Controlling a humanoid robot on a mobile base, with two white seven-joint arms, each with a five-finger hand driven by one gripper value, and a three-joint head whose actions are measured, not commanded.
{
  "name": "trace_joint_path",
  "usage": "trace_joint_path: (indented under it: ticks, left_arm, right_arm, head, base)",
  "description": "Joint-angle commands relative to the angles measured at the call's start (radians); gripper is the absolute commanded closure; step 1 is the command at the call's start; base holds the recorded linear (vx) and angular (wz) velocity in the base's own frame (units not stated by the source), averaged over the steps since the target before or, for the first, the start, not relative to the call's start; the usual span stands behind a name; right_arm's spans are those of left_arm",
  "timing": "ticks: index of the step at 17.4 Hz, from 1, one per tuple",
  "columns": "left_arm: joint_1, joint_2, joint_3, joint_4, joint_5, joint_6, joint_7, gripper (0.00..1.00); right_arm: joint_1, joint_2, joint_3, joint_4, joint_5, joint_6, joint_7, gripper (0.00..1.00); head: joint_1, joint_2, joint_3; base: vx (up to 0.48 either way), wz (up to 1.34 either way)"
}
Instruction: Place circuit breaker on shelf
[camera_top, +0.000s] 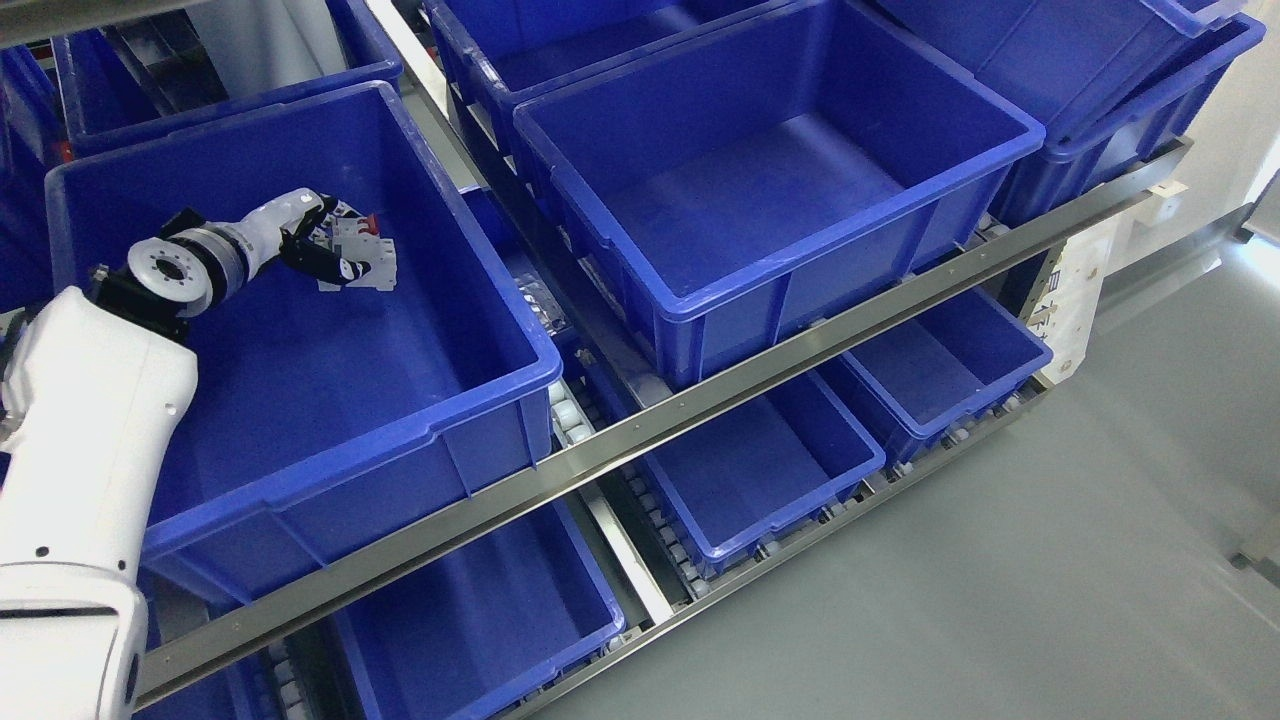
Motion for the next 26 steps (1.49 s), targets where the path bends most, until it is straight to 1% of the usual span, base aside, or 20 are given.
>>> trace_joint_path:
  ticks: [1,7,9,10,12,13,14,15,16,18,19,20,21,22,23,24,26]
  left_arm:
    - [-0.007,0.016,-0.065,0.103,-0.017,0.003,0.005,0.43]
    - [-0.021,0.027,-0.059,0.102,-0.018,0.002,0.023,0.26]
    - [-0.067,0.019,-0.035,0.089,-0.012,0.003,0.036,0.17]
    - [-0.085,0.016,-0.007,0.062,-0.009,0.003,0.055,0.16]
    - [-0.087,0.01,0.141,-0.06,-0.006,0.009,0.121,0.15]
    - [-0.086,-0.016,0.248,-0.105,-0.005,0.012,0.154,0.13]
    - [-0.083,-0.072,0.378,-0.134,-0.005,0.014,0.175,0.12]
    - [-0.084,-0.103,0.445,-0.153,-0.003,0.014,0.181,0.08]
    - [-0.084,-0.154,0.526,-0.188,0.005,0.014,0.191,0.01]
    - [-0.054,-0.272,0.663,-0.287,0.023,0.006,0.253,0.0]
    - [-0.028,-0.328,0.712,-0.324,0.05,-0.003,0.293,0.0]
    - [0.003,-0.33,0.737,-0.36,0.089,-0.047,0.337,0.0]
    - [0.053,-0.33,0.737,-0.393,0.139,-0.161,0.373,0.0]
    - [0.097,-0.33,0.723,-0.427,0.184,-0.255,0.379,0.0]
    - [0.132,-0.33,0.7,-0.462,0.222,-0.305,0.385,0.0]
    - [0.166,-0.33,0.69,-0.522,0.262,-0.322,0.387,0.0]
    - [0.232,-0.33,0.676,-0.671,0.322,-0.316,0.389,0.0]
  right_arm:
    - [0.0,-0.017,0.0,0.0,0.0,0.001,0.0,0.0]
    - [0.0,-0.017,0.0,0.0,0.0,0.001,0.0,0.0]
    - [0.0,-0.017,0.0,0.0,0.0,0.001,0.0,0.0]
    - [0.001,-0.017,0.0,0.0,0.0,0.001,0.0,0.0]
    - [0.0,-0.017,0.0,0.0,0.0,0.001,0.0,0.0]
    - [0.0,-0.017,0.0,0.0,0.0,0.001,0.0,0.0]
    - [0.0,-0.017,0.0,0.0,0.0,0.001,0.0,0.0]
    - [0.001,-0.017,0.0,0.0,0.0,0.001,0.0,0.0]
    - [0.0,-0.017,0.0,0.0,0.0,0.001,0.0,0.0]
    - [0.0,-0.017,0.0,0.0,0.0,0.001,0.0,0.0]
    - [0.0,-0.017,0.0,0.0,0.0,0.001,0.0,0.0]
    - [0.001,-0.017,0.0,0.0,0.0,0.001,0.0,0.0]
    - [0.001,-0.017,0.0,0.0,0.0,0.001,0.0,0.0]
    - [0.0,-0.017,0.0,0.0,0.0,0.001,0.0,0.0]
    - [0.0,-0.017,0.0,0.0,0.0,0.001,0.0,0.0]
    - [0.0,-0.017,0.0,0.0,0.0,0.001,0.0,0.0]
    - [0.0,-0.017,0.0,0.0,0.0,0.001,0.0,0.0]
  head:
    - [0.0,0.0,0.0]
    - [0.0,0.0,0.0]
    - [0.0,0.0,0.0]
    - [0.0,0.0,0.0]
    - [0.0,0.0,0.0]
    - [0.0,0.0,0.0]
    - [0.0,0.0,0.0]
    - [0.0,0.0,0.0]
    - [0.0,0.0,0.0]
    - [0.0,0.0,0.0]
    - [0.0,0.0,0.0]
    - [0.0,0.0,0.0]
    - [0.0,0.0,0.0]
    - [0.0,0.0,0.0]
    - [0.0,0.0,0.0]
    - [0.0,0.0,0.0]
    - [0.0,0.0,0.0]
  base:
    - [0.0,0.0]
    - [0.0,0.0]
    - [0.0,0.0]
    - [0.0,0.0]
    - [0.0,0.0]
    - [0.0,0.0]
    - [0.0,0.0]
    - [0.0,0.0]
    - [0.0,0.0]
    - [0.0,0.0]
    - [0.0,0.0]
    - [0.0,0.0]
    - [0.0,0.0]
    - [-0.001,-0.05]
    - [-0.001,-0.05]
    - [-0.046,-0.09]
    - [-0.06,-0.09]
